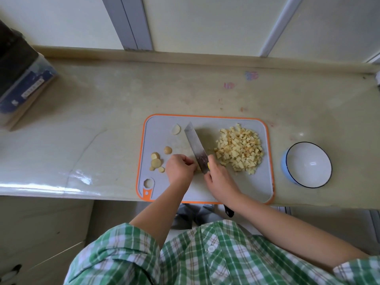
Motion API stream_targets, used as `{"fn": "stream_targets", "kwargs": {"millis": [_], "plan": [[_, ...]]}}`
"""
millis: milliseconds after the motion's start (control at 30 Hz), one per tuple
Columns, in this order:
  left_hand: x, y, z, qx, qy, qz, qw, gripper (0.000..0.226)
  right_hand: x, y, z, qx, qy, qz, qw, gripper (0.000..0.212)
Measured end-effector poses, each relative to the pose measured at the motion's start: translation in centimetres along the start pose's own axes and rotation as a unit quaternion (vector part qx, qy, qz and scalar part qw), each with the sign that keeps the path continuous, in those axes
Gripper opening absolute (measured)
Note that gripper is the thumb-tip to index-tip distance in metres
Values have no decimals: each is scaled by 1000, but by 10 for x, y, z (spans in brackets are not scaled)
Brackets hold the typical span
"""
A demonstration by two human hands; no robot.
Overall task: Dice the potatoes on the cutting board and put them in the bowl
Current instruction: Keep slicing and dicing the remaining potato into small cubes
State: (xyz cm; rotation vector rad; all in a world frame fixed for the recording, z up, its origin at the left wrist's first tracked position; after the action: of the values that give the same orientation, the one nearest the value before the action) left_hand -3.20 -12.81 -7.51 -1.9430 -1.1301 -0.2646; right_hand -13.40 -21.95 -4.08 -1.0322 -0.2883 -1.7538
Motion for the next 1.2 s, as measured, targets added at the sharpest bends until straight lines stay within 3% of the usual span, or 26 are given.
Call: {"fn": "stream_targets", "kwargs": {"millis": [167,267,333,433,500,600,733,900,1000,1200], "plan": [[3,-2,-1,-42,17,-3,999,9,21,2,2,27,14,-44,999,16],[6,-4,-10,-169,114,-6,979,13,37,3,-6,13,37,-74,996,21],[1,-6,-22,-296,224,20,928,34,46,2,-11,4,52,-90,995,20],[-16,-12,-36,-452,334,100,821,60,56,-1,-20,-17,60,-108,992,23],[-25,-13,-42,-514,381,124,759,59,56,-5,-25,-28,66,-105,992,19],[-31,-14,-49,-537,420,151,716,38,55,-11,-30,-34,77,-95,992,15],[-32,-15,-54,-531,430,148,714,31,50,-15,-31,-42,87,-71,993,11],[-26,-17,-45,-476,401,109,775,25,46,-14,-24,-41,54,-42,997,19],[-24,-21,-32,-442,377,85,810,33,43,-13,-19,-30,37,-36,998,19],[-13,-18,-23,-429,324,69,840,35,38,-17,-11,-26,26,-27,999,17]]}}
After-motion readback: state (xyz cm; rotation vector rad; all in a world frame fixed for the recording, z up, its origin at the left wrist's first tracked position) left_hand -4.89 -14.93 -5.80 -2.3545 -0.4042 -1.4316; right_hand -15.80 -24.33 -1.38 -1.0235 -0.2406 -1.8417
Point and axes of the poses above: each hand's wrist, its own y-axis towards the middle knuckle, its own x-axis out of the back of the hand, z = x × y, the point moved 7 cm from there along y, towards the middle knuckle, and after that the axes turned 1 degree about x, right-handed, at the moved point
